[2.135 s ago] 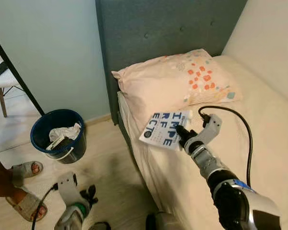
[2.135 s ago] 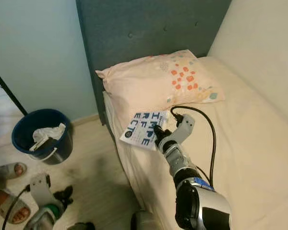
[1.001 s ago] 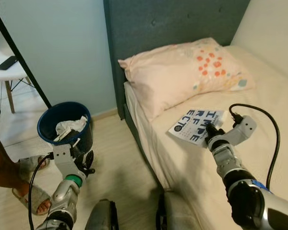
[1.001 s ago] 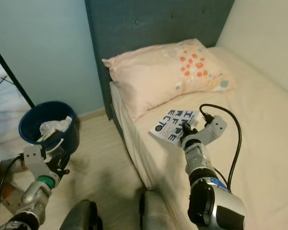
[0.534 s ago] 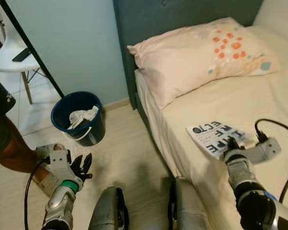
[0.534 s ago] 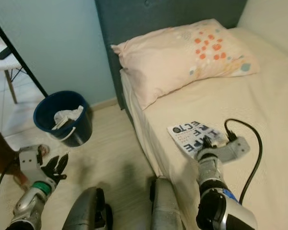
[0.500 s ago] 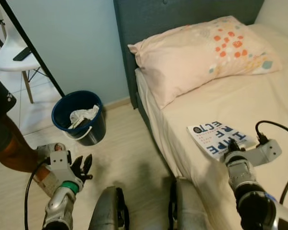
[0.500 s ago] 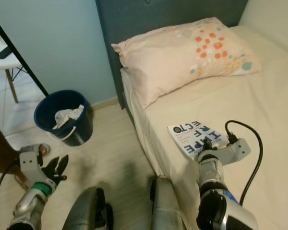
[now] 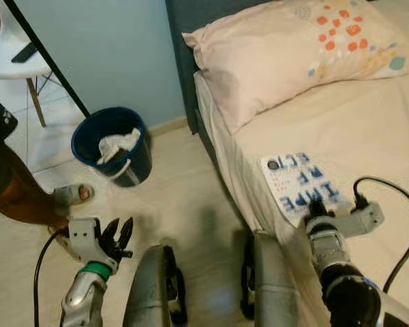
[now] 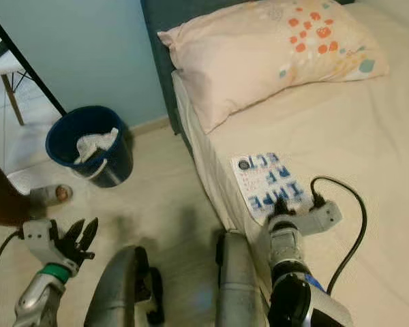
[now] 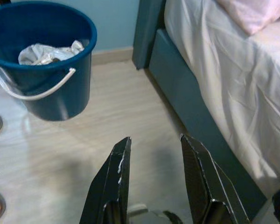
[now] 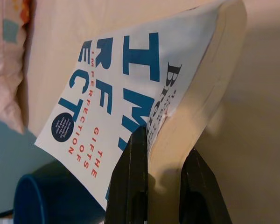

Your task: Clean up the room

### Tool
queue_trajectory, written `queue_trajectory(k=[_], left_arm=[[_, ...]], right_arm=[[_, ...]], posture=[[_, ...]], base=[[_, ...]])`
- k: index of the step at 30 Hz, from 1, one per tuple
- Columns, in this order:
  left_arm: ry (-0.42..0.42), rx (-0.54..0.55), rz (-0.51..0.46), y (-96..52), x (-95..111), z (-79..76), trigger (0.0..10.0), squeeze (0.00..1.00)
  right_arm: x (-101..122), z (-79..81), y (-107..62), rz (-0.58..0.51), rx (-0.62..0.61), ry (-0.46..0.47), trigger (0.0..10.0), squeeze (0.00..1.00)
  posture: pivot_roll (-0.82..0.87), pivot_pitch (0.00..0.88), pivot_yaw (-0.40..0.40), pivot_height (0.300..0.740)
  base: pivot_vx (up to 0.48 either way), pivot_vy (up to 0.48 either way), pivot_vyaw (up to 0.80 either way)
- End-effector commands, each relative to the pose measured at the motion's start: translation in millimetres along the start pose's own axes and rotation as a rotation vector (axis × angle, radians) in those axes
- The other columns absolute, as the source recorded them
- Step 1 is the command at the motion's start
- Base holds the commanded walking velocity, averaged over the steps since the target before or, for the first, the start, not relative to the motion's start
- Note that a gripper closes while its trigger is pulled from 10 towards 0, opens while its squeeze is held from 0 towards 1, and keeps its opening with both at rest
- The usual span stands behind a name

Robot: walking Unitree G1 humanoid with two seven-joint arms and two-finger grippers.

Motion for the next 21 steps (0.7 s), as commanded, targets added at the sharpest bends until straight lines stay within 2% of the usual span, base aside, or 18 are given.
queue_trajectory(k=[1,2,3,4,5,6,7,9,10,11,12,15,16,18,21], left_arm=[[-0.005,0.001,0.019,-9.4,-5.2,0.1,10.0,0.00],[0.000,-0.008,0.009,-11.5,-2.4,-3.1,10.0,0.00],[0.000,-0.008,0.009,-11.5,-2.4,-3.1,10.0,0.00],[0.005,-0.016,0.003,-13.5,-0.5,-5.7,10.0,0.00],[0.005,-0.016,0.003,-13.5,-0.5,-5.7,10.0,0.00],[0.010,-0.019,-0.003,-15.7,1.3,-7.6,10.0,0.00],[0.010,-0.019,-0.003,-15.7,1.3,-7.6,10.0,0.00],[0.014,-0.022,-0.014,-21.0,5.0,-11.0,10.0,0.00],[0.014,-0.022,-0.014,-21.0,5.0,-11.0,10.0,0.00],[0.014,-0.022,-0.018,-24.0,7.2,-12.4,10.0,0.00],[0.014,-0.022,-0.018,-24.0,7.2,-12.4,10.0,0.00],[0.016,-0.019,-0.029,-31.6,14.3,-14.9,10.0,0.00],[0.016,-0.019,-0.029,-31.6,14.3,-14.9,10.0,0.00],[0.016,-0.017,-0.037,-36.0,22.8,-16.3,10.0,0.00],[0.017,-0.016,-0.040,-37.6,26.8,-17.2,10.0,0.00]], right_arm=[[-29.1,8.1,-2.4,0.122,0.028,-0.014,10.0,0.00],[-21.2,18.9,2.0,0.105,0.059,-0.019,10.0,0.00],[-21.2,18.9,2.0,0.105,0.059,-0.019,10.0,0.00],[-14.3,27.7,5.4,0.089,0.084,-0.021,10.0,0.00],[-14.3,27.7,5.4,0.089,0.084,-0.021,10.0,0.00],[-6.7,37.9,9.0,0.070,0.108,-0.014,10.0,0.00],[-6.7,37.9,9.0,0.070,0.108,-0.014,10.0,0.00],[4.2,61.8,14.2,0.045,0.181,-0.012,10.0,0.00],[4.2,61.8,14.2,0.045,0.181,-0.012,10.0,0.00],[9.5,73.5,16.1,0.031,0.214,-0.006,10.0,0.00],[9.5,73.5,16.1,0.031,0.214,-0.006,10.0,0.00],[24.4,100.1,20.4,-0.006,0.276,0.005,10.0,0.00],[24.4,100.1,20.4,-0.006,0.276,0.005,10.0,0.00],[32.8,110.9,21.9,-0.027,0.299,0.013,10.0,0.00],[37.3,115.3,22.6,-0.039,0.306,0.017,10.0,0.00]], posture=[[0.09,0.368,0.135,0.620],[0.09,0.372,0.136,0.620],[0.09,0.372,0.136,0.620],[0.10,0.384,0.137,0.620],[0.10,0.384,0.137,0.620],[0.11,0.395,0.141,0.620],[0.11,0.395,0.141,0.620],[0.13,0.412,0.142,0.620],[0.13,0.412,0.142,0.620],[0.14,0.420,0.145,0.620],[0.14,0.420,0.145,0.620],[0.16,0.442,0.145,0.620],[0.16,0.442,0.145,0.620],[0.18,0.464,0.152,0.620],[0.18,0.467,0.153,0.620]], base=[[0.000,0.000,0.00],[0.000,0.000,0.00],[0.000,0.000,0.00],[0.000,0.000,0.00],[0.000,0.000,0.00],[0.000,0.000,0.00],[0.000,0.000,0.00],[0.000,0.000,0.00],[0.000,0.000,0.00],[0.000,0.000,0.00],[0.000,0.000,0.00],[0.000,0.000,0.00],[0.000,0.000,0.00],[0.000,0.000,0.00],[0.000,0.000,0.00]])
Point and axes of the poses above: a point about 5 cm out from each wrist's last joint towards the gripper, its own y axis pointing out of the wrist towards the gripper, its own x axis along the axis of the wrist's last joint, z = x × y, the point moved 6 cm from there along y, pointing out of the wrist towards the gripper, and after that the axes turned 1 degree about y, right-handed, at the moved point
